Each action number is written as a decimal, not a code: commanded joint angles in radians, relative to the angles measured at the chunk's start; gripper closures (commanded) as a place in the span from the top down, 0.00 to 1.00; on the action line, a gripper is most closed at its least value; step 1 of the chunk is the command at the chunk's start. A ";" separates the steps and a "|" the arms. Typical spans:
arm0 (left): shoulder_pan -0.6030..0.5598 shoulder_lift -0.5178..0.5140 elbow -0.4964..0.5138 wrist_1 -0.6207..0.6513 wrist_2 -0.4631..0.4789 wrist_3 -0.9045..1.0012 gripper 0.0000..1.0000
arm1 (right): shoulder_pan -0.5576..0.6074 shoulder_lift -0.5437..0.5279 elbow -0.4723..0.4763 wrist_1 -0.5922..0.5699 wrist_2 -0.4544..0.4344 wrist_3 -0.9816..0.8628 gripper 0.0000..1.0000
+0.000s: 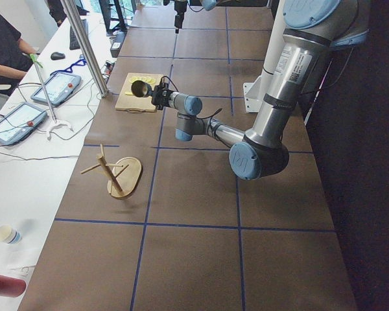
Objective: Hang cup on storage rack
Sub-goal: 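Lift the mug with the left gripper toward the wooden rack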
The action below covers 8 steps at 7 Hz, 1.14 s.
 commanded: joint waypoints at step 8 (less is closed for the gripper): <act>-0.321 0.073 0.110 -0.117 -0.066 -1.239 0.01 | -0.001 -0.005 0.006 0.002 -0.028 0.001 1.00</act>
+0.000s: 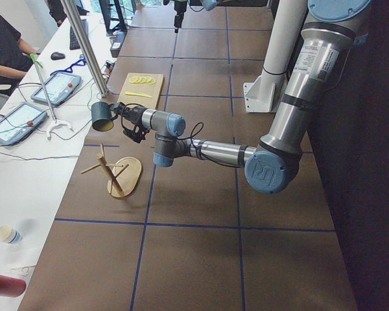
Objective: Hang cup on storage rack
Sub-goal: 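Hook the mug handle onto a rack peg with the left gripper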
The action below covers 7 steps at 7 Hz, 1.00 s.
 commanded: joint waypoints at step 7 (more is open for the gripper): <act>-0.058 0.028 0.097 -0.121 -0.077 -0.180 0.01 | 0.000 -0.001 0.010 -0.001 0.000 0.000 1.00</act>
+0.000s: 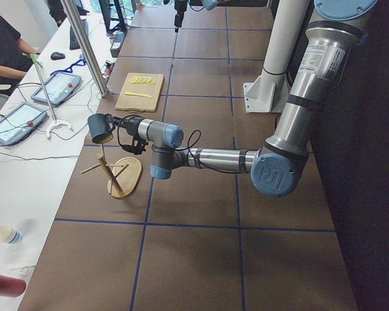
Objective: Hang cup on storage rack
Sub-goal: 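Hook the mug handle onto a rack peg with the left gripper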
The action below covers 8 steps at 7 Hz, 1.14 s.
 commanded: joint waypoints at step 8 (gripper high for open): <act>-0.035 0.004 0.188 -0.189 -0.068 -0.002 0.09 | 0.002 -0.019 0.031 -0.002 0.002 0.000 1.00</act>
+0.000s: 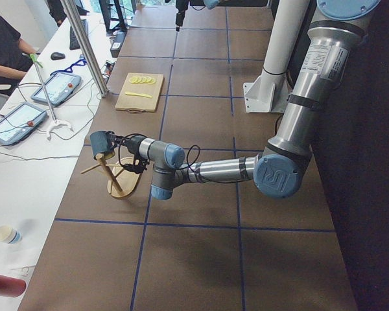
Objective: Hang cup on storage rack
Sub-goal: 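Hook the mug handle onto a rack peg with the left gripper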
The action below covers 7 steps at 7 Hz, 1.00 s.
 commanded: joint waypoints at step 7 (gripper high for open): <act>-0.001 0.003 0.059 -0.117 -0.009 0.006 1.00 | -0.001 0.007 0.012 -0.003 0.003 0.000 1.00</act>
